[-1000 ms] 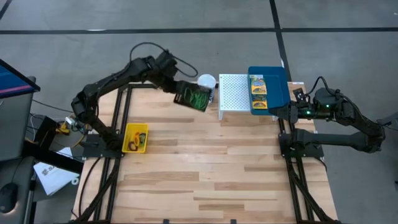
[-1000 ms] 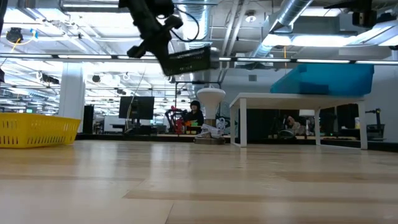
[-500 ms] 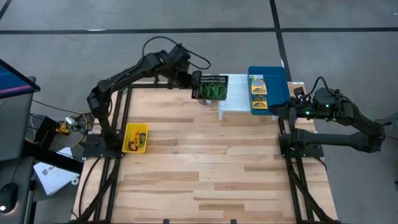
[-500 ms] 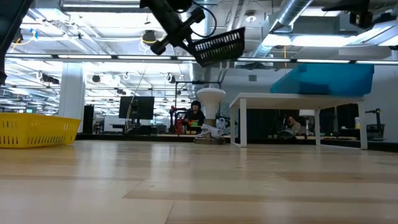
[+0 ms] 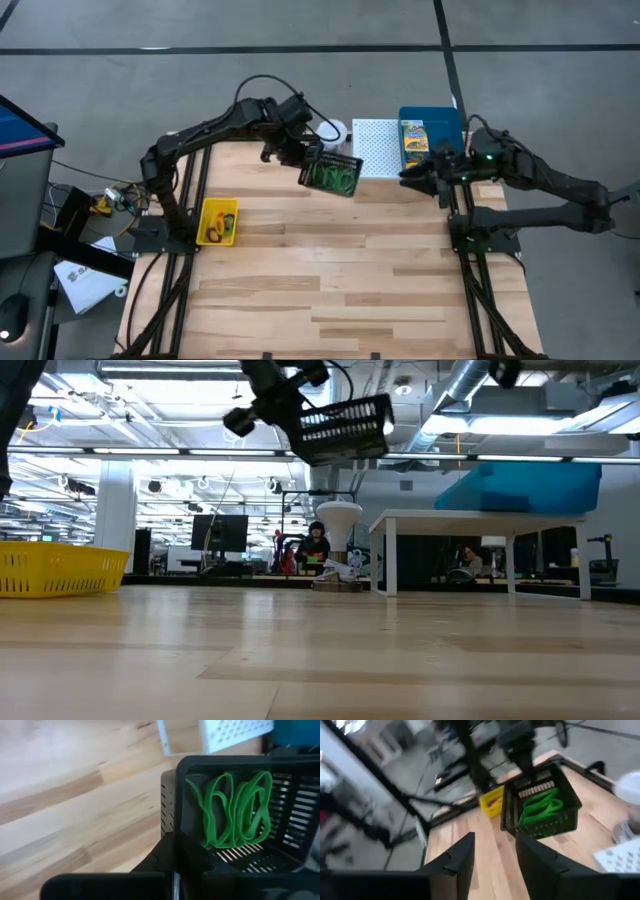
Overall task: Pick & Place Office Desk Supplies
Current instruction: Put the black bin on the shelf
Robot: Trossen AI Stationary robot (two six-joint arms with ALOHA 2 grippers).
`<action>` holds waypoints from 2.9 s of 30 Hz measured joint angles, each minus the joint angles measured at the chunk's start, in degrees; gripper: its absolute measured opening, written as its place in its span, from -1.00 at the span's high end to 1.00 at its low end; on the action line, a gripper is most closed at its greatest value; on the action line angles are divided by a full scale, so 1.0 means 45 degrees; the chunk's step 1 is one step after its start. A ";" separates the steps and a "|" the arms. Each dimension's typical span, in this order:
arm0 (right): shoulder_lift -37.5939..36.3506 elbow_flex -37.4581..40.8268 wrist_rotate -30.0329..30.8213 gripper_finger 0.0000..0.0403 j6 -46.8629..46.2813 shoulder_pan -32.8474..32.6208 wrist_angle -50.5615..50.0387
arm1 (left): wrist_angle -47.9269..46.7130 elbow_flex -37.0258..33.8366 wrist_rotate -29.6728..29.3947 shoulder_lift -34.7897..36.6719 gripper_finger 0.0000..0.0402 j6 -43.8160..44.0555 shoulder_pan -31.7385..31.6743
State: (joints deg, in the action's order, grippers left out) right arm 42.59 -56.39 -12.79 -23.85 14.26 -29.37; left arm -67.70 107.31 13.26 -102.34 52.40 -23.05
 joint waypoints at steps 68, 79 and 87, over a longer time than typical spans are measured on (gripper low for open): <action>1.2468 -0.8867 0.5477 0.31 0.6774 -0.2548 -0.3193 | 0.0131 -0.0010 -0.0591 0.0231 0.99 -0.0821 0.0028; 1.2468 -0.8867 0.5477 0.65 0.6770 -0.2579 -0.4066 | 0.0152 -0.0010 -0.0525 0.0231 0.99 -0.0671 0.0049; 1.2468 -0.8867 0.5587 0.97 0.6578 -0.2579 -0.4106 | 0.0276 -0.0010 -0.0489 0.0231 0.97 -0.0879 0.0265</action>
State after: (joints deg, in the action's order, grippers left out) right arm 98.70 -96.29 12.35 5.75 2.66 -47.85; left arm -66.46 107.26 11.06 -101.30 48.45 -21.86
